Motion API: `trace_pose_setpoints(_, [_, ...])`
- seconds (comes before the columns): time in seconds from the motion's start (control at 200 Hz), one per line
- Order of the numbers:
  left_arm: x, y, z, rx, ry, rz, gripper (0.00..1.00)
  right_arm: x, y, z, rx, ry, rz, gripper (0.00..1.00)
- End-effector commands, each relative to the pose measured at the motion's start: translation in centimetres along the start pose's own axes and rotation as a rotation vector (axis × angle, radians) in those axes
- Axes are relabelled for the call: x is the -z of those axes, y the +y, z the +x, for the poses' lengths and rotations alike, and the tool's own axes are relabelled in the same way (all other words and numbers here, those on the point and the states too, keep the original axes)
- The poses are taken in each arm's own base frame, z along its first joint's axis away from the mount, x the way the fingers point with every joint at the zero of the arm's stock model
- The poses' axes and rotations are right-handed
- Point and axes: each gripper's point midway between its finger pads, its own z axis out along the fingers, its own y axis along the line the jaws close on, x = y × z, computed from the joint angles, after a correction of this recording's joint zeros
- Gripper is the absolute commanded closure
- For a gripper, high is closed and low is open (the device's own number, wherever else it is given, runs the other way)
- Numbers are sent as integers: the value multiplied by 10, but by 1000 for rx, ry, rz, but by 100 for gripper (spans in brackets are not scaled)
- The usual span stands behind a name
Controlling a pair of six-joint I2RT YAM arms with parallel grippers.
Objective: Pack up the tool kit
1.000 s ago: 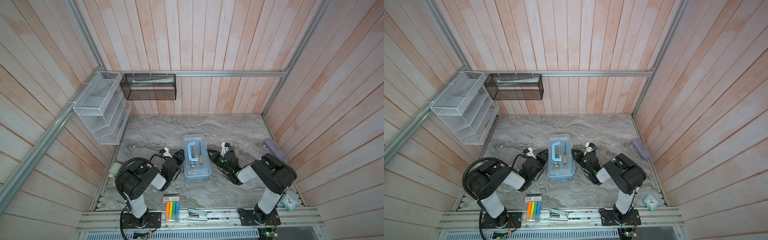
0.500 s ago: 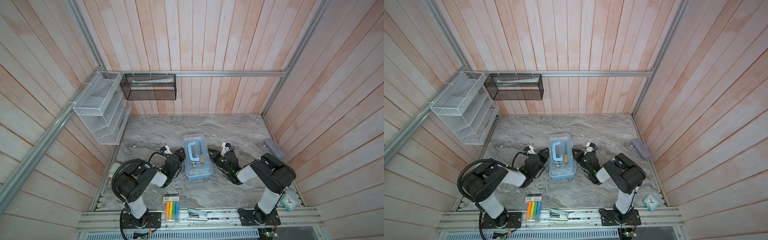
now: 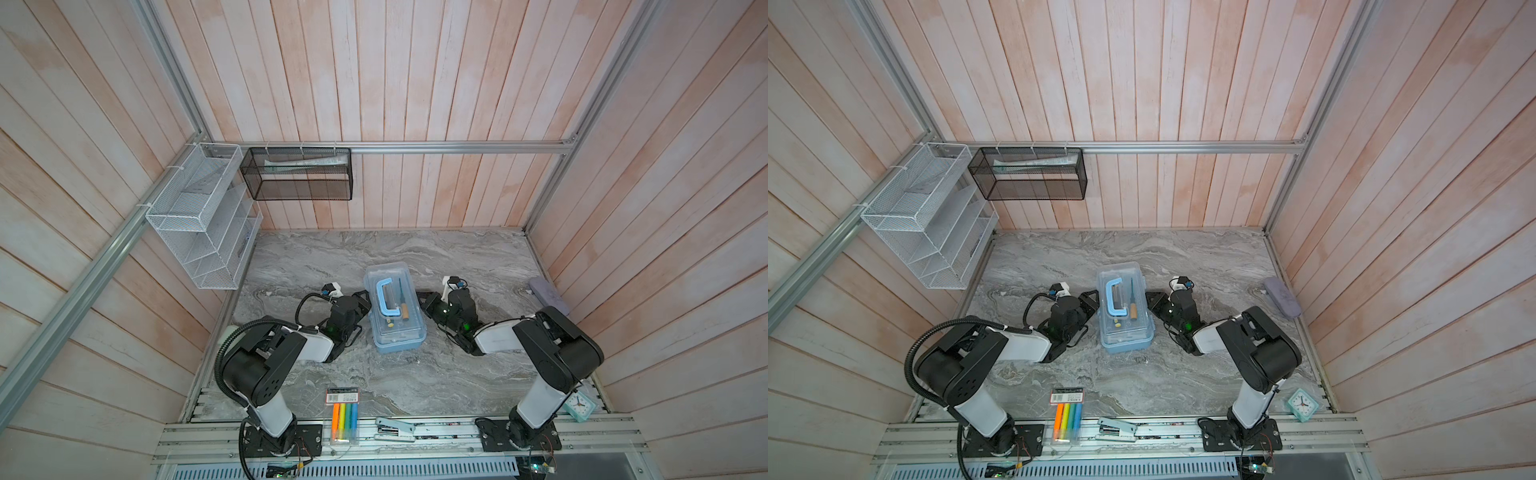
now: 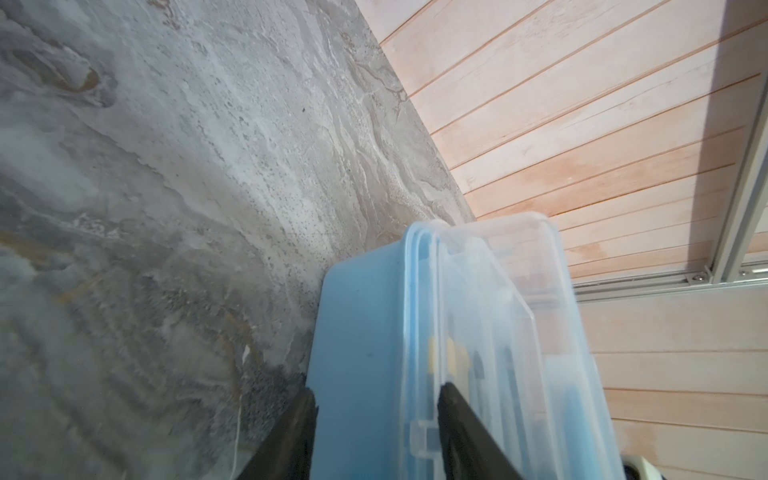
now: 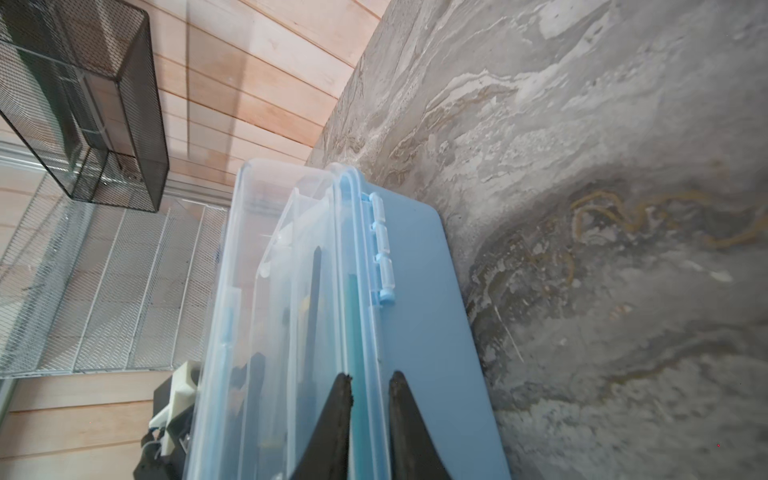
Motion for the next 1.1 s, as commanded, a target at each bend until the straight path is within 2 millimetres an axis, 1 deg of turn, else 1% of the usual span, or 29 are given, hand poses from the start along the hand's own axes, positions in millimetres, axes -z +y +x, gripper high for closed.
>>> trace_pose_setpoints(0.0, [14,-51,37,-128,222,138,40,24,-32,90,53,433,105,76])
trace_pose_setpoints(0.06, [19,-50,23,-153,192,106,35,27,-25,74,102,391,126,69])
trace_pose_setpoints(0.085, [22,-49,17,-162,179,95,31,30,-23,68,120,373,138,67])
trace_pose_setpoints(0.16, [29,-50,-2,-187,144,75,28,34,-13,49,171,322,162,63])
trace_pose_setpoints(0.22, [35,-51,-16,-205,118,57,19,39,-7,37,204,292,177,57])
trace_pose_setpoints(0.235, [37,-51,-20,-209,110,52,19,40,-6,33,213,280,182,55])
trace_pose_setpoints(0.275, [42,-52,-29,-225,93,42,9,43,-2,25,233,255,197,51])
trace_pose_setpoints(0.29, [43,-52,-32,-233,85,38,2,45,-1,22,240,247,202,49])
trace_pose_setpoints(0.305, [45,-53,-36,-240,75,33,0,46,0,19,249,235,206,45])
trace_pose_setpoints(0.345, [51,-53,-45,-258,56,12,0,51,4,11,272,206,220,38])
trace_pose_setpoints(0.41, [60,-52,-58,-291,23,-20,0,60,9,-4,300,147,247,29])
trace_pose_setpoints(0.455, [67,-53,-67,-317,-1,-43,0,68,14,-15,320,104,254,25])
trace_pose_setpoints(0.495, [73,-53,-74,-340,-22,-63,0,75,17,-24,334,63,268,23])
trace_pose_setpoints(0.54, [80,-53,-82,-364,-43,-83,0,83,20,-34,351,16,282,18])
trace_pose_setpoints(0.655, [97,-54,-96,-421,-93,-106,0,103,28,-53,383,-74,302,14])
trace_pose_setpoints(0.785, [115,-42,-110,-480,-155,-177,0,125,30,-67,402,-128,340,14])
trace_pose_setpoints(0.89, [131,-38,-116,-582,-218,-165,0,147,20,-82,456,-223,440,13])
trace_pose_setpoints(0.915, [134,-37,-116,-620,-241,-148,0,152,17,-86,474,-245,460,9])
trace_pose_setpoints(0.955, [140,-32,-117,-666,-284,-135,0,157,13,-90,527,-276,483,2])
trace_pose_setpoints(1.04, [153,-19,-116,-729,-391,-94,0,166,10,-96,595,-370,488,2])
trace_pose_setpoints(1.095, [164,-11,-119,-734,-478,-72,0,172,16,-102,634,-441,467,2])
